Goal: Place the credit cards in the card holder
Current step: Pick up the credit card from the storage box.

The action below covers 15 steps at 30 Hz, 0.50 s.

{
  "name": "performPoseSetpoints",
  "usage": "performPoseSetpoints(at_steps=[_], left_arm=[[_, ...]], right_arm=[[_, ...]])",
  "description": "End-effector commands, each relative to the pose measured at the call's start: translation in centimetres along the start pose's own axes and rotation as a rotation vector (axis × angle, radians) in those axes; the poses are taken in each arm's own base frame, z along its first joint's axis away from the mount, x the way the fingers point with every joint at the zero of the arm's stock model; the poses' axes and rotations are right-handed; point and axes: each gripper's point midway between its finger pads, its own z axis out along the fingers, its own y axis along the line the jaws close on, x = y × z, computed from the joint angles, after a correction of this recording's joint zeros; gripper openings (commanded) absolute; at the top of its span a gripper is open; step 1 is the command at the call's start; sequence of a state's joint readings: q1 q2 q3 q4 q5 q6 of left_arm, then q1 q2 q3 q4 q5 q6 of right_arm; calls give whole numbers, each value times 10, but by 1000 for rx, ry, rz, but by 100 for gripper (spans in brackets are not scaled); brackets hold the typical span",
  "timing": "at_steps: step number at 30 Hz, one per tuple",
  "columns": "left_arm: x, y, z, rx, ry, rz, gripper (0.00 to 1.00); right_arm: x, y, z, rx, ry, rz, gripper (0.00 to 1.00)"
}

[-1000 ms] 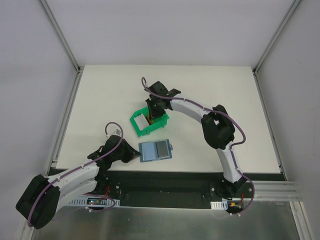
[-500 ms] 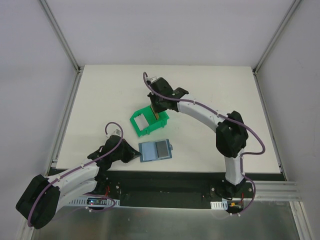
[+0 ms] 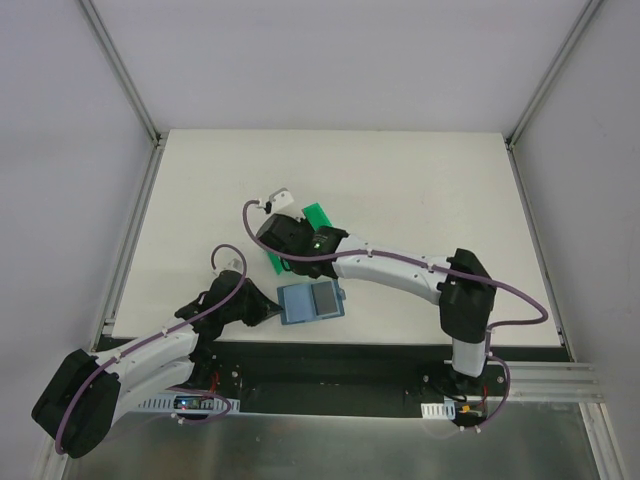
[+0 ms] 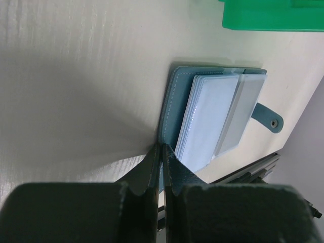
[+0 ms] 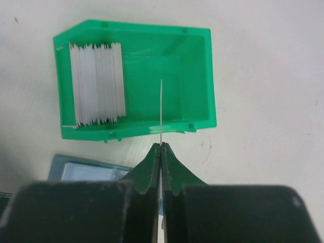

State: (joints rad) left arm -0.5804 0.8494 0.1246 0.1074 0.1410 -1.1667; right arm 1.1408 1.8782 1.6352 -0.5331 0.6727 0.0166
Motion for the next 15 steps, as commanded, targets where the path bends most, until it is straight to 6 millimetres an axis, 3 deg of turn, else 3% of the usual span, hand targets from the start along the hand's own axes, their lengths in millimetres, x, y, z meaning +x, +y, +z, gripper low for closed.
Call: performPoseSetpoints(at_steps=[1,10,13,15], left_arm=[[2,4,-2,-16,16,11,0],[4,7,-3,-22,26,13,0],[4,6,-3,-20,27,14,0],[4,6,-3,-19,25,16,0]], right_arm=[[-5,-32,-26,203,-81,50,0],[25,-33,-46,199,-33,119,0],[37,-18,-55,51,-16,175,0],[43,2,-60,-117,-15,224,0]])
